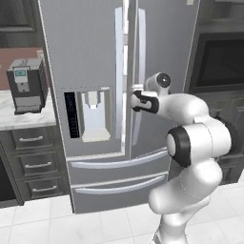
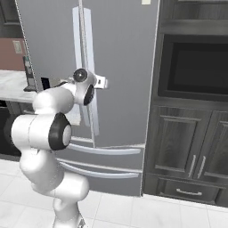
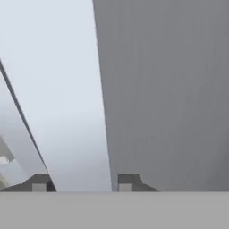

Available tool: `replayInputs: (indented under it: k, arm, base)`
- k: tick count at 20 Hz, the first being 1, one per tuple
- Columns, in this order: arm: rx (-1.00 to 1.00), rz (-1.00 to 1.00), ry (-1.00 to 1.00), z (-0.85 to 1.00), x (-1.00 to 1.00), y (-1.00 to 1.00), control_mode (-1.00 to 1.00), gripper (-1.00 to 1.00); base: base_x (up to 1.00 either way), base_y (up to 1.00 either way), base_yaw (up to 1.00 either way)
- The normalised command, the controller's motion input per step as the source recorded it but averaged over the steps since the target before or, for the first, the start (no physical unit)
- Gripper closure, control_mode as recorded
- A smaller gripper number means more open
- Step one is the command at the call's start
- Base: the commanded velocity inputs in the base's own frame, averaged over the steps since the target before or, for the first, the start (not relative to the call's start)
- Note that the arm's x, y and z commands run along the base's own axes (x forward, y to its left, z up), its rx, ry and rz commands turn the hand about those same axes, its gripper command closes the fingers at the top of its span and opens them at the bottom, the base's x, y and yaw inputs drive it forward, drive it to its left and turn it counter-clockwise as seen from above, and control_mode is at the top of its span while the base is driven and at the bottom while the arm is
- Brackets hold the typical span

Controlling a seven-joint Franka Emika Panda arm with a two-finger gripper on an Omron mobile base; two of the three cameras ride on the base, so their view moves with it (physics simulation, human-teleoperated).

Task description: Take the lemon wedge from the fridge and place it on the plate with fish on the dining counter.

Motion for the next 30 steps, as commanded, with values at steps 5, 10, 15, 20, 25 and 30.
replayInputs:
  k: [5,10,15,20,25,30]
  arm:
    - [0.00,-0.14,0.00,0.00,-0.84,-1.00,-1.00,1.00]
    - [0.05,-0.19,0.00,0.00,-0.85,-1.00,-1.00,1.00]
    - [0.17,-0.22,-0.02,0.17,-0.80,-1.00,-1.00,1.00]
    - [0.10,-0.22,-0.16,0.80,-0.74,-0.44,-1.00,-1.00]
    - [0.00,-0.20,-0.34,0.99,-0.93,0.61,-1.00,-1.00]
    - [0.00,-0.21,-0.28,0.78,-0.73,1.00,-1.00,-1.00]
  base:
    - [0.00,0.00,0.00]
    - [0.00,0.00,0.00]
    - [0.00,0.00,0.00]
    - [0.00,0.00,0.00]
    - [0.00,0.00,0.00]
    - [0.00,0.00,0.00]
